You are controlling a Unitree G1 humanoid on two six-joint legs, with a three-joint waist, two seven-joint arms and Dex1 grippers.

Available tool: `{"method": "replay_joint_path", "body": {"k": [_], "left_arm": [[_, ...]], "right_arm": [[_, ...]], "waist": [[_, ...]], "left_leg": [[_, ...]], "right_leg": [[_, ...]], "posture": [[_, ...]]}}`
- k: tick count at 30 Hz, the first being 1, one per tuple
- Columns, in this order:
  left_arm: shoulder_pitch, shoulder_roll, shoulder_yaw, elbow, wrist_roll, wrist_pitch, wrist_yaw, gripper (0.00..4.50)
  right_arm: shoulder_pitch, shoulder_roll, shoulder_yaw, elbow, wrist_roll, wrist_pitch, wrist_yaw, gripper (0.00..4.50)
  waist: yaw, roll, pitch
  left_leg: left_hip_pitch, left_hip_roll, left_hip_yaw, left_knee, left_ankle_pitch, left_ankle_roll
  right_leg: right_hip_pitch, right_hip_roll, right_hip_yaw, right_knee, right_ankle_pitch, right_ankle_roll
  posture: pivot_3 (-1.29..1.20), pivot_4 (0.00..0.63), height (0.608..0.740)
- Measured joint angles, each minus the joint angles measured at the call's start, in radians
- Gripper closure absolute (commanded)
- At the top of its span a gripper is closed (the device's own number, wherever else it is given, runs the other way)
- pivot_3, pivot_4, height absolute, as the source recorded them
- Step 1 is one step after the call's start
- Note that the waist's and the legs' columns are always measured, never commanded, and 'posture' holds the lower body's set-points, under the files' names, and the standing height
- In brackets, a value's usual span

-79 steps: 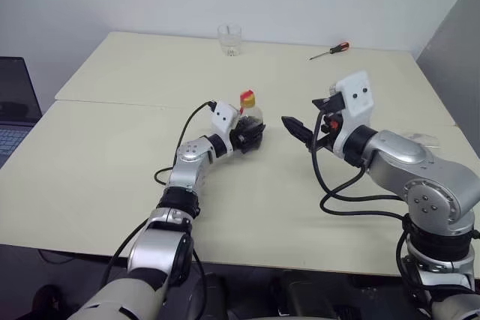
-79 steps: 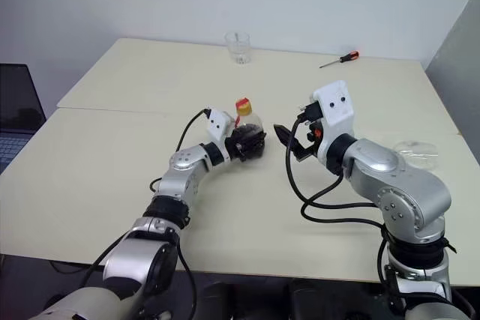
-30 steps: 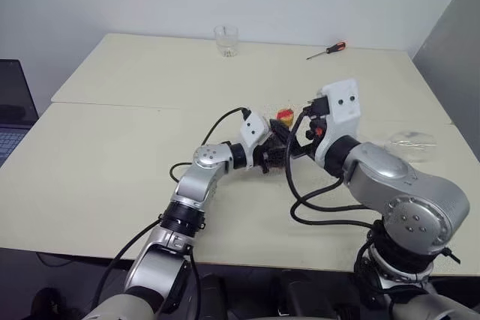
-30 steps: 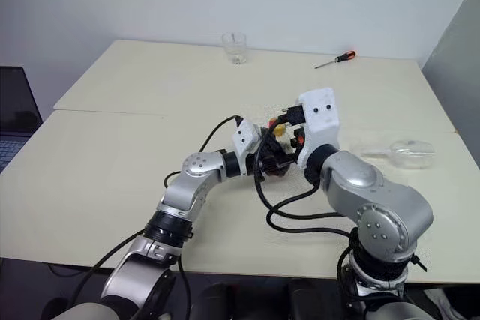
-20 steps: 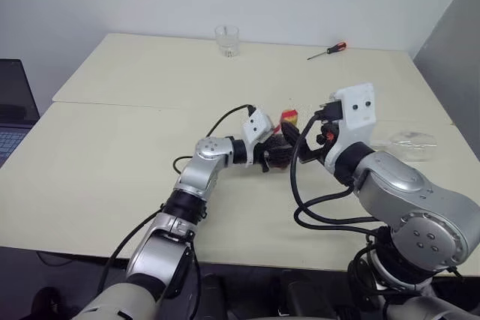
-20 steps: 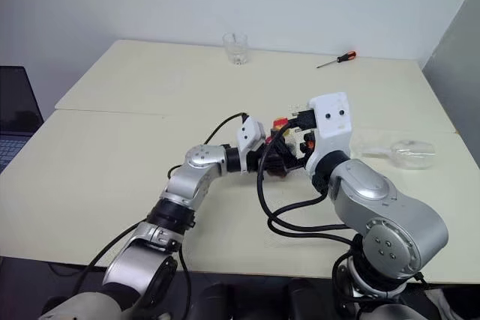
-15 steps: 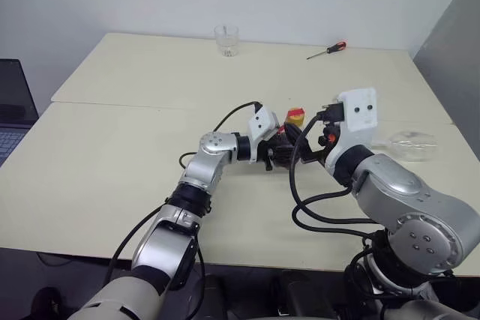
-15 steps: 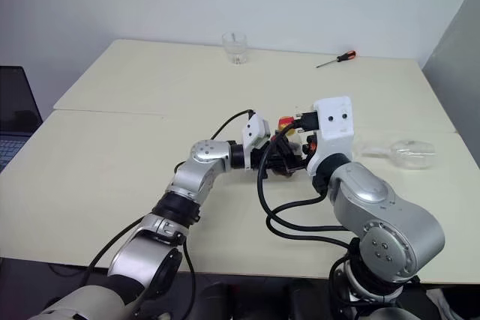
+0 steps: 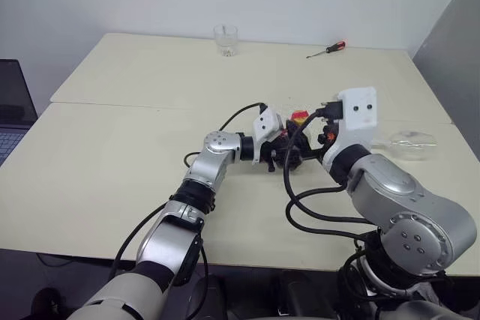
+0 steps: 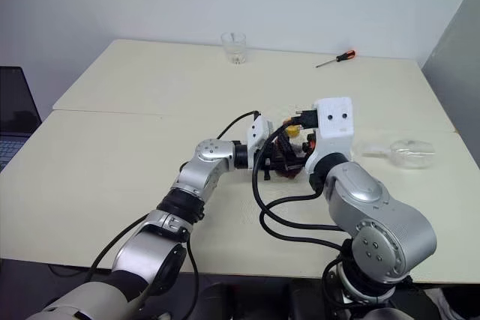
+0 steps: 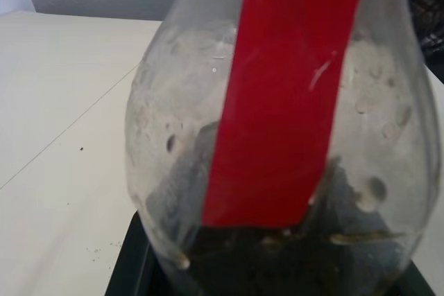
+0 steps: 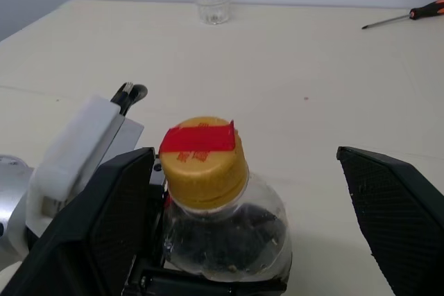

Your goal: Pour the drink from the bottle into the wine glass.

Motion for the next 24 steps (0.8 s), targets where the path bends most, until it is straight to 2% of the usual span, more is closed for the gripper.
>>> {"method": "replay_joint_path", "body": {"k": [3, 6, 14, 24], "left_arm": [[0.005, 0.002, 0.0, -0.001, 0.002, 0.0, 0.0, 3.0], [0.016, 0.002, 0.0, -0.009, 0.003, 0.001, 0.003, 3.02], [0.03, 0.002, -0.016, -0.037, 0.003, 0.019, 0.017, 3.05], [0.043, 0.003, -0.02, -0.047, 0.003, 0.025, 0.02, 3.37]], "right_arm": [[-0.001, 0.005, 0.0, 0.0, -0.004, 0.0, 0.012, 0.0], [-0.004, 0.012, -0.003, 0.0, -0.012, 0.0, 0.027, 0.59], [0.006, 0.037, 0.0, 0.0, -0.033, 0.0, 0.065, 3.2], [0.018, 0.027, 0.002, 0.0, -0.043, -0.001, 0.097, 3.29]], "waist": [[0.0, 0.0, 0.0], [0.0, 0.0, 0.0], [0.0, 0.0, 0.0], [0.0, 0.0, 0.0]], "left_leg": [[0.0, 0.0, 0.0, 0.0, 0.0, 0.0], [0.0, 0.0, 0.0, -0.001, 0.0, 0.0], [0.0, 0.0, 0.0, -0.002, 0.0, 0.0], [0.0, 0.0, 0.0, -0.004, 0.0, 0.0]], "right_leg": [[0.0, 0.0, 0.0, 0.0, 0.0, 0.0], [0.0, 0.0, 0.0, -0.001, 0.0, 0.0], [0.0, 0.0, 0.0, -0.003, 0.0, 0.0], [0.0, 0.0, 0.0, -0.005, 0.0, 0.0]], "posture": [[0.0, 0.15, 0.74], [0.0, 0.15, 0.74], [0.0, 0.15, 0.74], [0.0, 0.15, 0.74]]}}
